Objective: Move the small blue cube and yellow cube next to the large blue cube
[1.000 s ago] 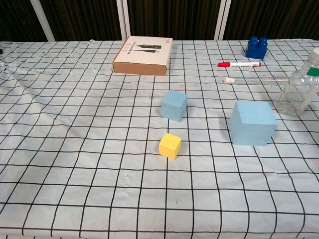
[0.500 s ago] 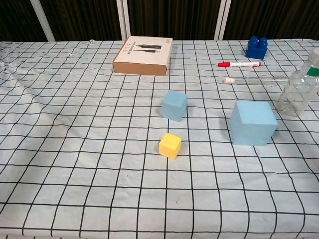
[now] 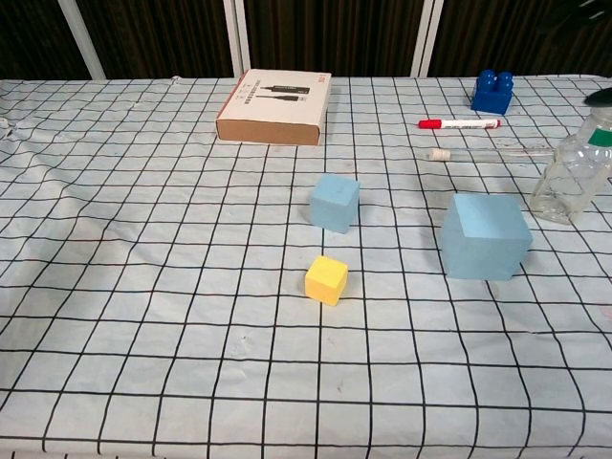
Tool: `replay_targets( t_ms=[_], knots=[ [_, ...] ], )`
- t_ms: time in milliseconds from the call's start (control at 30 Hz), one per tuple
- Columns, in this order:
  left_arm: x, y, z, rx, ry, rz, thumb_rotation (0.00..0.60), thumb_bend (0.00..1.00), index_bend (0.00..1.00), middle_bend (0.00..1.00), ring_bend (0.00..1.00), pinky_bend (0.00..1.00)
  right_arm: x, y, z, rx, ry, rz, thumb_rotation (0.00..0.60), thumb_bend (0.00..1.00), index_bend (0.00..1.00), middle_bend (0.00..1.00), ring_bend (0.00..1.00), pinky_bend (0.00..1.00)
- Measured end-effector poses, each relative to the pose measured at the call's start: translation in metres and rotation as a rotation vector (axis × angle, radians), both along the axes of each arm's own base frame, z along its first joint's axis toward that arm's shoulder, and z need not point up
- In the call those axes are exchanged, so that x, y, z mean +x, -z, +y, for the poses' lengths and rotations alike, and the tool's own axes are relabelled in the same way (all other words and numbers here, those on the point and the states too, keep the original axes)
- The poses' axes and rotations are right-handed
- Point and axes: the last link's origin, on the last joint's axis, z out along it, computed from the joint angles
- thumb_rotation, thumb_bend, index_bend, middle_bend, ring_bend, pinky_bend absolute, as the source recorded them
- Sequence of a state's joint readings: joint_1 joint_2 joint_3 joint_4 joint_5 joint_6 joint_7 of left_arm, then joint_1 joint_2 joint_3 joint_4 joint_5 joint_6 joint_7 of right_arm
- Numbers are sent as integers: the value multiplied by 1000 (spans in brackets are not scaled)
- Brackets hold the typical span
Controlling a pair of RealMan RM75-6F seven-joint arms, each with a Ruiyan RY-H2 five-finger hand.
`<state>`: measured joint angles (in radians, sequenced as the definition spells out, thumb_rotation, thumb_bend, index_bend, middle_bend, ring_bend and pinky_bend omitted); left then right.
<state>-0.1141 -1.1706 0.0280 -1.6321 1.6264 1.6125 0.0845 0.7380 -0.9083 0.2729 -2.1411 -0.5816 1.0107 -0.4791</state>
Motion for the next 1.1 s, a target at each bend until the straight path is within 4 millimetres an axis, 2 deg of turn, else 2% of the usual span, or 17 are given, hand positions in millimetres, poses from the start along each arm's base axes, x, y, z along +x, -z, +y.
replay_targets(
  t_ms=[167, 300, 600, 867, 1100],
  knots=[
    [-1, -1, 0, 0, -1, -6, 600, 113, 161, 77, 0, 0, 42, 42, -19, 64, 0, 40, 600, 236, 101, 151, 0, 149],
    [-1, 1, 0, -6, 1, -6, 600, 113, 161, 77, 0, 0, 66, 73, -26, 82, 9, 84, 600, 204, 76, 158, 0, 148],
    [-3, 0, 2, 2, -8, -8, 600, 113, 161, 77, 0, 0, 88, 118, -40, 136, 123, 126, 600, 135, 69, 170, 0, 148],
    [-5, -4, 3, 25, -11, -18, 600, 113, 160, 77, 0, 0, 102, 152, -49, 132, 151, 148, 600, 132, 69, 207, 0, 148],
    [-6, -5, 4, 23, -11, -23, 600, 113, 161, 76, 0, 0, 113, 178, -49, 131, 157, 116, 600, 131, 69, 249, 0, 148]
  ],
)
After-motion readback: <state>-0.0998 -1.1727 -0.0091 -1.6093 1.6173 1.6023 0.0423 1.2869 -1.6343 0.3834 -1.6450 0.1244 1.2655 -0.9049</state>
